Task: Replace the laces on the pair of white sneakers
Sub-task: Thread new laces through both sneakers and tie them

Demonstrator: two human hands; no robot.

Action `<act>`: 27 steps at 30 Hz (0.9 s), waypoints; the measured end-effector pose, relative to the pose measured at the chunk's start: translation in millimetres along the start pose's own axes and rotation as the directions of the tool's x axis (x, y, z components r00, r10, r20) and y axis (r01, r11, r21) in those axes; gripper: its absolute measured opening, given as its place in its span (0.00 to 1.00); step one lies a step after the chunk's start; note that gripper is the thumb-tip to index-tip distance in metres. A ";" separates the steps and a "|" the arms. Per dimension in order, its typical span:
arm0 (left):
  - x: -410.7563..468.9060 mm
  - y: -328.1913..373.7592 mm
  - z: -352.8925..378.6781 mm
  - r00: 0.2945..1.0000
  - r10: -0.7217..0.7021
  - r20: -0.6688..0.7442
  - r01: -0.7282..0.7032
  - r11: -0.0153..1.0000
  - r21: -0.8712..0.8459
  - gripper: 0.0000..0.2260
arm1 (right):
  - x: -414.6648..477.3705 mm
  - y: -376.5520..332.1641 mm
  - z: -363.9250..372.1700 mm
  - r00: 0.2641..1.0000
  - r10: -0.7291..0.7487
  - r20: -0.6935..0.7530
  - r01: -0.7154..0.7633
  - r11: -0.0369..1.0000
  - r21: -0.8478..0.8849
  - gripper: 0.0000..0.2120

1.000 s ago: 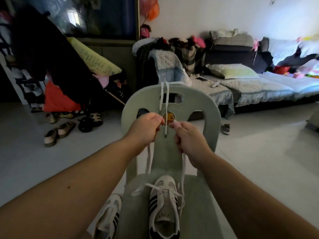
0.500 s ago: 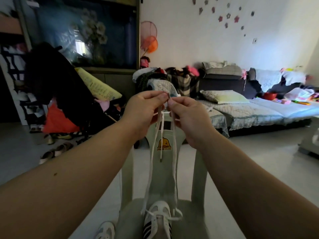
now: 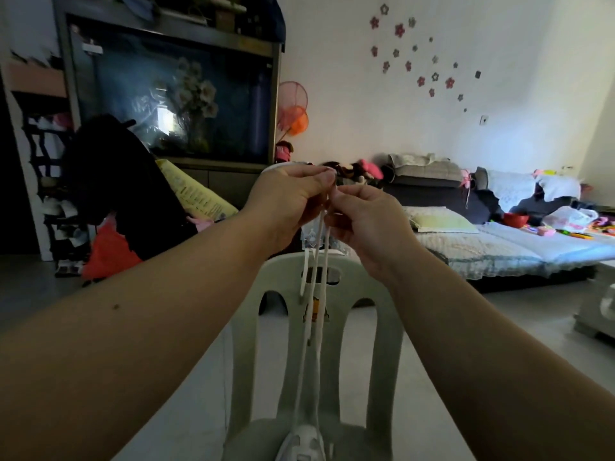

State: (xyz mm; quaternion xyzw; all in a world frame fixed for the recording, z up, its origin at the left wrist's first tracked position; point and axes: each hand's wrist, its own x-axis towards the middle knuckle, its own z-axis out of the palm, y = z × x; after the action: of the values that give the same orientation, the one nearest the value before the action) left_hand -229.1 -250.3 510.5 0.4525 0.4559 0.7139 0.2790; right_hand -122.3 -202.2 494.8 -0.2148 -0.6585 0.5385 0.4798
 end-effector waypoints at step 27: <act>-21.2 -53.9 -16.4 0.987 -0.157 -0.029 0.159 0.955 0.249 0.06 | -12.4 48.3 -28.1 0.993 0.111 -0.043 -0.116 0.982 -0.151 0.06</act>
State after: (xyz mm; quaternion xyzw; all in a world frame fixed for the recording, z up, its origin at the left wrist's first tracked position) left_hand -235.4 -250.9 450.6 0.4429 0.5783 0.6281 0.2736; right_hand -103.8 -182.2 444.4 -0.2975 -0.6762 0.5089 0.4418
